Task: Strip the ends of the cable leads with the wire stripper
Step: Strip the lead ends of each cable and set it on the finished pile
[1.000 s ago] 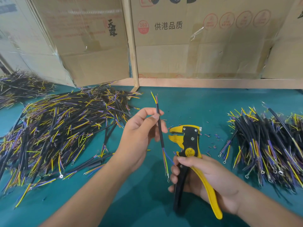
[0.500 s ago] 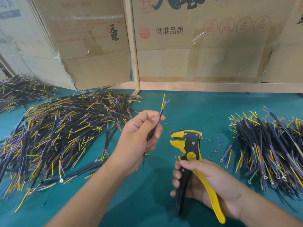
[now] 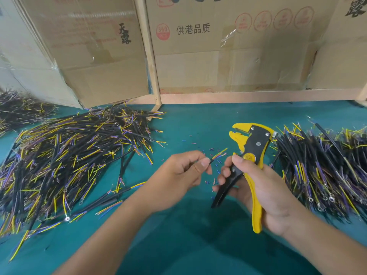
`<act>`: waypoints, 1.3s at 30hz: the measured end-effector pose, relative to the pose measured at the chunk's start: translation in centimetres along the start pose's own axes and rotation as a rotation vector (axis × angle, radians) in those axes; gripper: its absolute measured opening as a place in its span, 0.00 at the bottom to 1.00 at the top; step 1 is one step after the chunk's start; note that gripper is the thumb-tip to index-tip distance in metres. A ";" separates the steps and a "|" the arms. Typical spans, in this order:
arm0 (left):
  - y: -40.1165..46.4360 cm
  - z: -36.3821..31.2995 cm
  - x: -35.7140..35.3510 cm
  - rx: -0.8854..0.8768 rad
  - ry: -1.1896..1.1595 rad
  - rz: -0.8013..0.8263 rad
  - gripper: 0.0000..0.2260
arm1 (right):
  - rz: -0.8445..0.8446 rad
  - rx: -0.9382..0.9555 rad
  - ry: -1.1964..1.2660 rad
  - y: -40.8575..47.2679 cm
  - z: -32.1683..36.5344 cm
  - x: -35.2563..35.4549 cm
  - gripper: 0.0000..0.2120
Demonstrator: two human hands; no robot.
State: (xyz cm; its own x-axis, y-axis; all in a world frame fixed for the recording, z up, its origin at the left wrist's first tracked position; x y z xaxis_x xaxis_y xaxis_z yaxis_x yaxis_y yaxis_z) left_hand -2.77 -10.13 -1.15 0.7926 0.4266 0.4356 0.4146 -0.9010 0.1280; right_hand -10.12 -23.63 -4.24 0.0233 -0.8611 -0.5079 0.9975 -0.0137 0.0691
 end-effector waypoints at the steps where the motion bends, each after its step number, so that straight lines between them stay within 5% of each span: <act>1: 0.1 0.1 -0.2 0.000 0.004 0.016 0.13 | -0.004 0.006 -0.023 0.0 0.0 0.1 0.10; 12: 0.2 0.2 -0.9 -0.029 0.108 0.052 0.09 | -0.020 0.037 -0.072 -0.2 -0.5 0.3 0.07; 39: 0.2 -1.0 -2.9 -0.147 -0.126 -0.023 0.03 | -0.028 0.062 -0.178 -0.5 -0.4 0.1 0.03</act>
State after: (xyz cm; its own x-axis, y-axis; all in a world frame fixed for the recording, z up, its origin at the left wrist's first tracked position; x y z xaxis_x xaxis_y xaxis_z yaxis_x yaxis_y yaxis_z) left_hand -5.41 -11.62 -1.46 0.8373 0.4451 0.3176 0.3706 -0.8890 0.2689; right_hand -10.63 -23.50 -4.69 -0.0217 -0.9363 -0.3505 0.9915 -0.0652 0.1130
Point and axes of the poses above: each hand's wrist, its own y-axis towards the middle knuckle, its own x-axis out of the back of the hand, z = x × y, the point moved 6 cm from there along y, towards the middle knuckle, and after that the axes turned 14 degrees about z, right-handed, at the moved point
